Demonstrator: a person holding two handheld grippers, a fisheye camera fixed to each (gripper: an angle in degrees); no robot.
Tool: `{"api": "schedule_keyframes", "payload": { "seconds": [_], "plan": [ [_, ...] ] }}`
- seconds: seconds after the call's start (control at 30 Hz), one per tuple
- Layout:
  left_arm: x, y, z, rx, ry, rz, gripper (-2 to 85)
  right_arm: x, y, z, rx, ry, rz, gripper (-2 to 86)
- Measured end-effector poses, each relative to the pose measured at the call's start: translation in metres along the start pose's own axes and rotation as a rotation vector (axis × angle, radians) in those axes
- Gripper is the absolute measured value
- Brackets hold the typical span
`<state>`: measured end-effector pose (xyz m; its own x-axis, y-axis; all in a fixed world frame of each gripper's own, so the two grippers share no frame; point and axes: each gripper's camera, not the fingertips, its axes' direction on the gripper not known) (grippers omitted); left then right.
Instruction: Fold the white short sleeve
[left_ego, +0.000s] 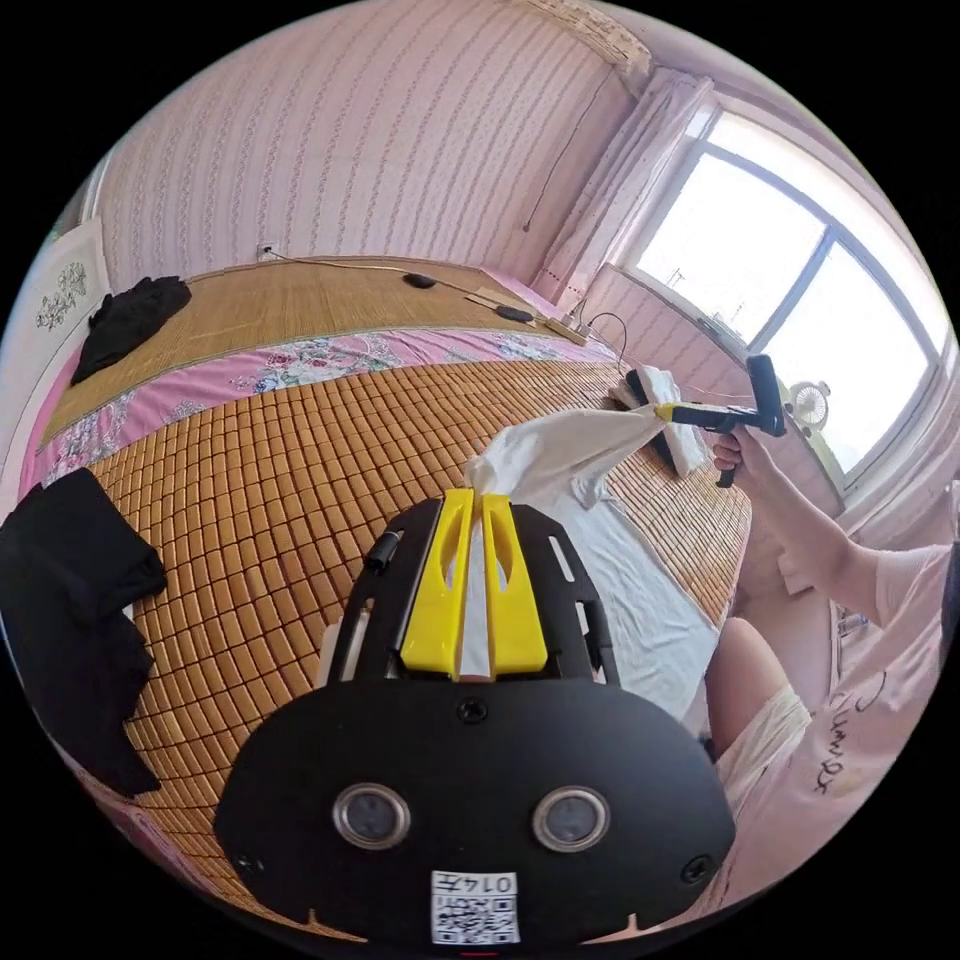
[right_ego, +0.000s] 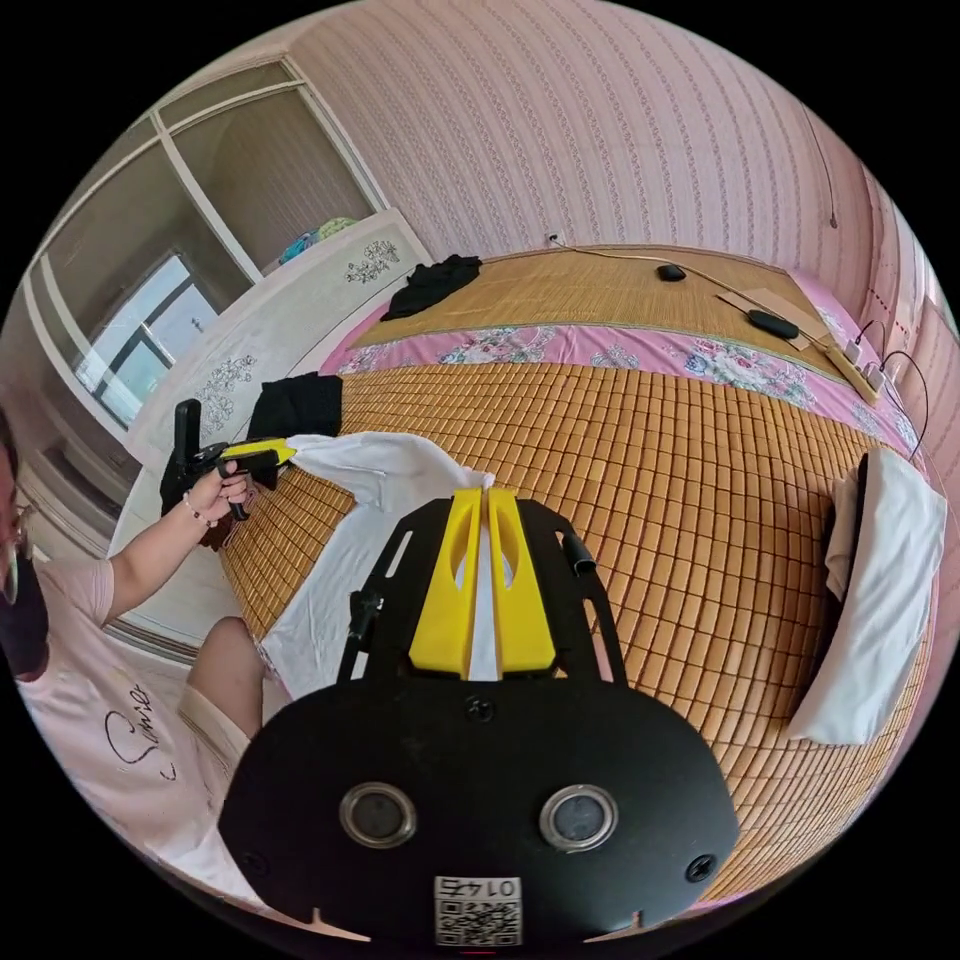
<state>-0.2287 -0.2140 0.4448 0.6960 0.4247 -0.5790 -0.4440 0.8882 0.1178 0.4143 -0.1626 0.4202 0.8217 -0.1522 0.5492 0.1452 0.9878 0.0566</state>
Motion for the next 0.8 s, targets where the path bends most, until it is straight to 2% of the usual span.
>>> {"api": "schedule_keyframes", "payload": {
  "seconds": [0.13,0.27,0.37,0.53,0.6,0.77,0.8],
  "plan": [
    [0.056,0.092,-0.043,-0.055,0.053,-0.014,-0.9,-0.016,0.102,-0.016,-0.089,-0.047,0.104,0.5],
    [0.078,0.187,-0.027,-0.108,0.121,-0.185,-0.8,-0.017,0.198,0.018,-0.218,-0.035,0.258,0.5],
    [0.085,0.228,-0.007,-0.172,0.085,-0.235,-0.8,-0.022,0.231,0.020,-0.219,0.008,0.291,0.5],
    [0.092,0.241,-0.027,-0.146,0.053,-0.273,-0.6,-0.044,0.242,-0.013,-0.143,0.005,0.261,0.5],
    [0.100,0.241,-0.038,-0.138,0.039,-0.247,-0.4,-0.051,0.248,-0.012,-0.173,0.017,0.256,0.6],
    [0.119,0.259,-0.014,-0.362,-0.072,-0.222,2.6,-0.060,0.280,0.013,-0.304,0.053,0.302,0.8],
    [0.120,0.262,-0.015,-0.342,-0.074,-0.231,3.3,-0.061,0.283,0.010,-0.289,0.044,0.310,0.8]
  ]
}}
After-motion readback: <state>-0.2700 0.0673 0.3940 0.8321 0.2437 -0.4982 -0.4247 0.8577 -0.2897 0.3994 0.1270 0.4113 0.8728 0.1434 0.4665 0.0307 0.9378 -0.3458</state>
